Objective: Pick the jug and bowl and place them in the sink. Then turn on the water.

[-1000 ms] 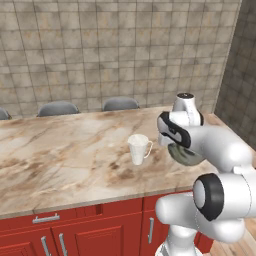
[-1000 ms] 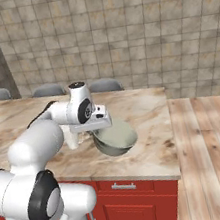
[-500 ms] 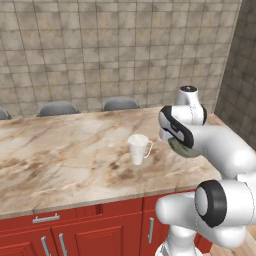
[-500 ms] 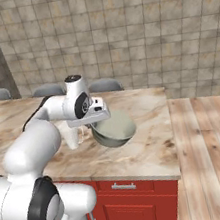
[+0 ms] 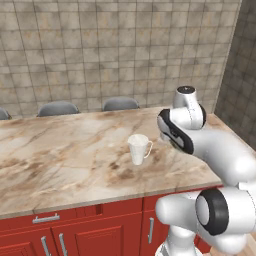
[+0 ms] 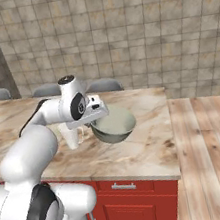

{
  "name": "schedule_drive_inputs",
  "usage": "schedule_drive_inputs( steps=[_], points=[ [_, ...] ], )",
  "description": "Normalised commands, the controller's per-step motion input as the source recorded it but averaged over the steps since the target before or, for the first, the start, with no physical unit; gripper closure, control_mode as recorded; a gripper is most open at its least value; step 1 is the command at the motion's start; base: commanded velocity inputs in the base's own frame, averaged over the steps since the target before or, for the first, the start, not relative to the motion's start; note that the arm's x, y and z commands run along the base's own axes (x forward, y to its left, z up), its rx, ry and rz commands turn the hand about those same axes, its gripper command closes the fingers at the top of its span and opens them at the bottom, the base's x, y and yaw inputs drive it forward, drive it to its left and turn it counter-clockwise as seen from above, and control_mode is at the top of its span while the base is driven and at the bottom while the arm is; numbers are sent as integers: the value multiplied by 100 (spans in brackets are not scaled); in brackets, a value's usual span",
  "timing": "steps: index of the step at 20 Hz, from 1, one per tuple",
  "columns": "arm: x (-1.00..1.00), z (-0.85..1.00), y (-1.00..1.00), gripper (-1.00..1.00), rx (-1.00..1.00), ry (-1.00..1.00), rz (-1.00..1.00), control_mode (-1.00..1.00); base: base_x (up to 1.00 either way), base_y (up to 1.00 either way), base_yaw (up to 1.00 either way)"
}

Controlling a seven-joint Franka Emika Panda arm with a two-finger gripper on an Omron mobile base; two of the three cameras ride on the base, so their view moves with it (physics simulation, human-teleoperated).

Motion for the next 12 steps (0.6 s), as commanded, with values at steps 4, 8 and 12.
schedule_drive_inputs(
  steps=[4,8,12],
  points=[
    [-8,15,13,100,-14,0,4,-100,0,0,0],
    [-15,28,17,100,-13,0,2,-100,0,0,0],
    [-29,30,17,100,-14,0,0,-100,0,0,0]
  ],
)
